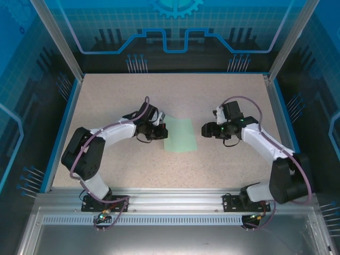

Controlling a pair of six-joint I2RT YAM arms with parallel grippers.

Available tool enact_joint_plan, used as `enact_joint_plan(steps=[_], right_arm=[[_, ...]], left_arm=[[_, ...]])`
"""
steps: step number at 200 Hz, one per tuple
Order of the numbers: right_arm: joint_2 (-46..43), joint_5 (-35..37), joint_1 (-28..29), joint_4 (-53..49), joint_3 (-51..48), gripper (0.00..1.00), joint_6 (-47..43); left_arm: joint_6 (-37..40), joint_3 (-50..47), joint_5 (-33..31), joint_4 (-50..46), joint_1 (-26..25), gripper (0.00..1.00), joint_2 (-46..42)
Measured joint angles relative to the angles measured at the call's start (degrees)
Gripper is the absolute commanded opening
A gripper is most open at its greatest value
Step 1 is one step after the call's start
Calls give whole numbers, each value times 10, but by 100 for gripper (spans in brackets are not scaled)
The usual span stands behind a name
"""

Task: Fold a paper plane with a square sheet of paper (fold left side to right side)
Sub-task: First fold in half a square sheet of paper at the center of the table.

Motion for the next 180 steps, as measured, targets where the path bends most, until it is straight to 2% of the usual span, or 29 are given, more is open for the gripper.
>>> enact_joint_plan(steps=[19,45,101,180], right_arm=[[56,-20,3,30,14,41,20],[134,-34,18,56,58,34,37],[240,-47,56,81,116,32,53],[266,-30,63,86,102,31,70]], left_arm=[[5,37,-9,-22,4,1,16],[18,63,-13,-51,5,1,37],[35,95,-12,-92,5,3,71],[43,116,-10,-102,5,7,83]])
